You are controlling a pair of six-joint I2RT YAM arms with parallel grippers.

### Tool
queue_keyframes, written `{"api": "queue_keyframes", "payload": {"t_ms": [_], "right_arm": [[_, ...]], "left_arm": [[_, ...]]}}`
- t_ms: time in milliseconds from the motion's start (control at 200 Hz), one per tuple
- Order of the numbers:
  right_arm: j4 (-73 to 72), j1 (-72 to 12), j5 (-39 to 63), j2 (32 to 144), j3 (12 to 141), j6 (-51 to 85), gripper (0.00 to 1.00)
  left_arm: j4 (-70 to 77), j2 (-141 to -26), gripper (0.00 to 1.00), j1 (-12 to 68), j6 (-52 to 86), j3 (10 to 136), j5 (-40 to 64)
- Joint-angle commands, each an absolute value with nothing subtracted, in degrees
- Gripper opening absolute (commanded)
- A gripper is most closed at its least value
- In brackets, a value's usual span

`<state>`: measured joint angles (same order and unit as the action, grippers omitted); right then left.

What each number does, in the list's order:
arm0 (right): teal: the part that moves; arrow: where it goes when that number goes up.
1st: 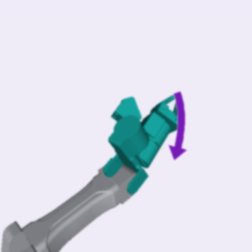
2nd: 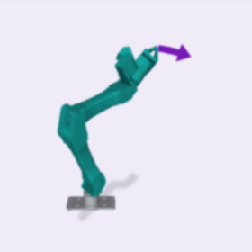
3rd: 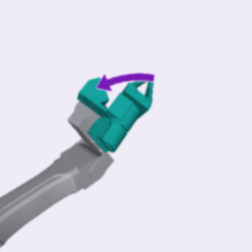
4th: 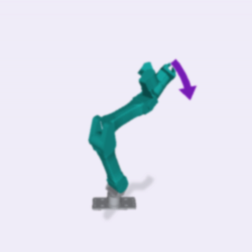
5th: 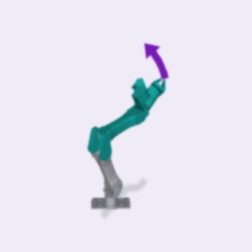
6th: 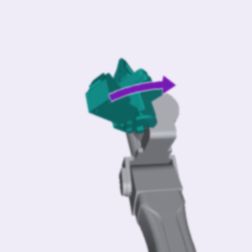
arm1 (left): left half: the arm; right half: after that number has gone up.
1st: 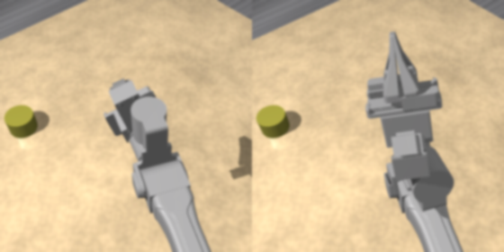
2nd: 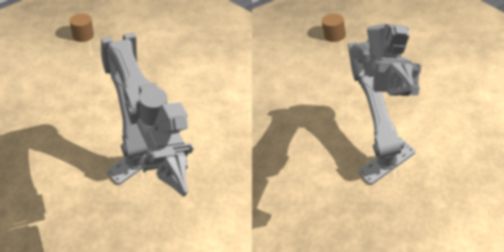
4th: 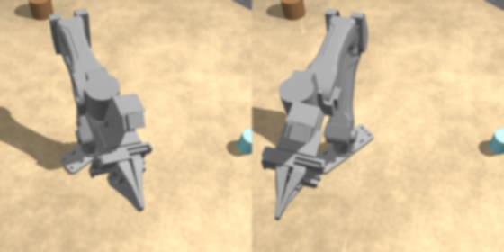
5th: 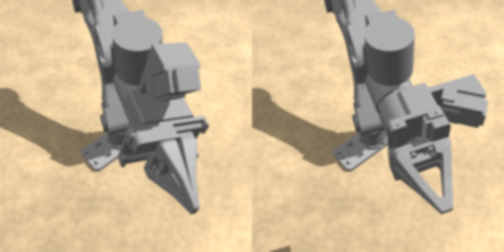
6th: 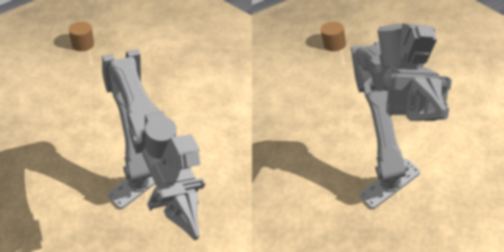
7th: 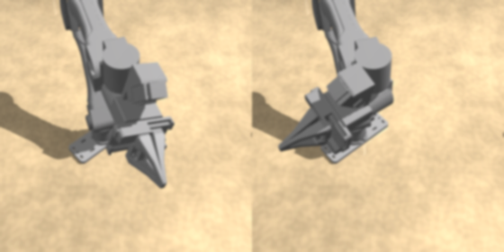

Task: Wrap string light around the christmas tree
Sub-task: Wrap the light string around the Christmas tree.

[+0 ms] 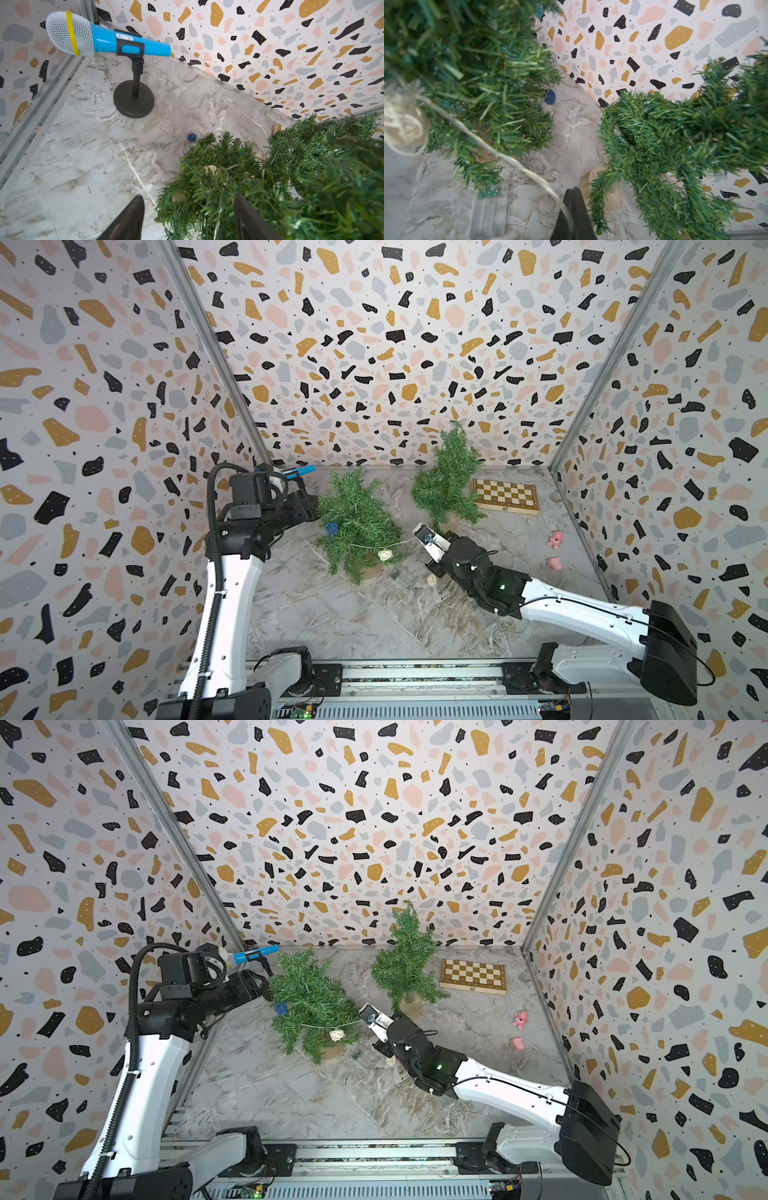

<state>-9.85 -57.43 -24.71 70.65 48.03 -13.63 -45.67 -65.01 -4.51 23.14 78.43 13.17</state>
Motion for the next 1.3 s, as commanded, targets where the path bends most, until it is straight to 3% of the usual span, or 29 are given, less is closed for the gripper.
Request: {"api": "queue_keyframes", "payload": {"t_ms": [0, 205, 355, 496, 616, 901, 1116, 1296], "right_arm": [[-13.36, -55.37, -23.01, 71.67, 52.63, -11.62, 0.02], [-18.38, -52.87, -19.91, 76.63, 59.12, -12.12, 0.02], [-21.51, -51.87, -14.37, 76.68, 57.66, -7.63, 0.02], [-18.71, -50.02, -13.05, 77.72, 58.44, -3.06, 0.03], [-17.97, -47.49, -6.06, 76.53, 57.71, 1.6, 0.03], [-14.55, -46.68, -0.76, 77.63, 60.29, 4.04, 0.02], [-13.06, -46.41, 2.32, 77.81, 60.62, 2.93, 0.02], [-12.93, -46.43, 5.09, 82.09, 64.61, 3.6, 0.02]], "left_arm": [[-41.18, -66.87, 0.68, -4.92, 23.72, 82.83, 15.42], [-36.92, -72.2, 0.7, -4.03, 24.26, 90.24, 23.58], [-38.31, -70.87, 0.7, 0.68, 18.58, 92.05, 21.44], [-41.89, -69.22, 0.69, 11.22, 9.82, 91.76, 14.22], [-44.03, -70.79, 0.69, 18.57, 4.05, 91.67, 11.18], [-47.84, -80.21, 0.69, 33.08, -3.75, 104.81, 6.55], [-49.69, -78.49, 0.69, 33.48, -5.56, 102.56, -0.93], [-49.67, -76.69, 0.7, 29.97, -4.53, 100.76, 0.19]]}}
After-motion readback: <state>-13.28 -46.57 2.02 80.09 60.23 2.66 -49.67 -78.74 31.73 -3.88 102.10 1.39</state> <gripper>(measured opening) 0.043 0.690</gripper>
